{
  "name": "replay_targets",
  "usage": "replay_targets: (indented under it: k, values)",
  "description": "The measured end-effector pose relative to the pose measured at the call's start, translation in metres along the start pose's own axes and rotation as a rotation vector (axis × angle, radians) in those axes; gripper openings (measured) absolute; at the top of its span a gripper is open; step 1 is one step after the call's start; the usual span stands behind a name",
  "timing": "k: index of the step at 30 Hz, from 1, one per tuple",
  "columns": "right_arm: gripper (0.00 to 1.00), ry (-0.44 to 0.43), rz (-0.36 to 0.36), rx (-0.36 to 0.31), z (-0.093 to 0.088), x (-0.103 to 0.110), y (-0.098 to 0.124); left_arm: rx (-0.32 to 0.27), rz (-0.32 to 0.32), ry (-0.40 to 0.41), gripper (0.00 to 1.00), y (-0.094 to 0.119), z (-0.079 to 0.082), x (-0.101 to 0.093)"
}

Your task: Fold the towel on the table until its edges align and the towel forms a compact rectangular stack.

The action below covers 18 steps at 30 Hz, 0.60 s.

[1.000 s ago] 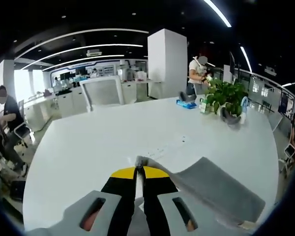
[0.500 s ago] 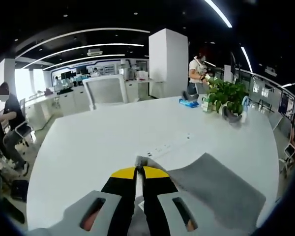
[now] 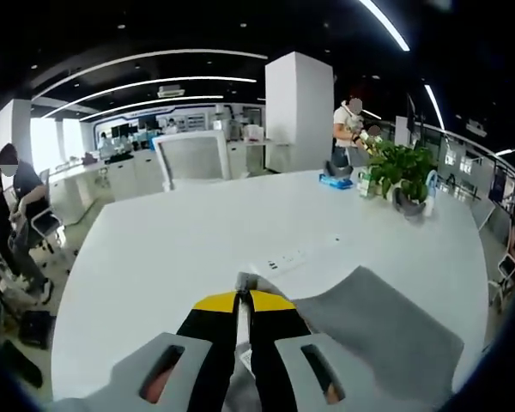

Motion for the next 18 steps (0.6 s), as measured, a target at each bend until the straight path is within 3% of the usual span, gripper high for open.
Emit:
replay_targets:
  k: [18]
  values:
    - [0.0, 0.017, 0.071, -0.002, 0.007, 0.003, -0.019, 0.011, 0.034, -0.001, 0.04, 0.007, -0.011, 0.019]
Point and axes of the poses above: the point that each gripper's makers call its tool centre point, and the gripper's own axes: y roughly backward along the fingers, x roughly to its left, z roughly out of its top, the point moved 8 cm from there along y, roughly backward along the fingers, and after that the axes turned 9 degrees about x, right-handed, at the moved point
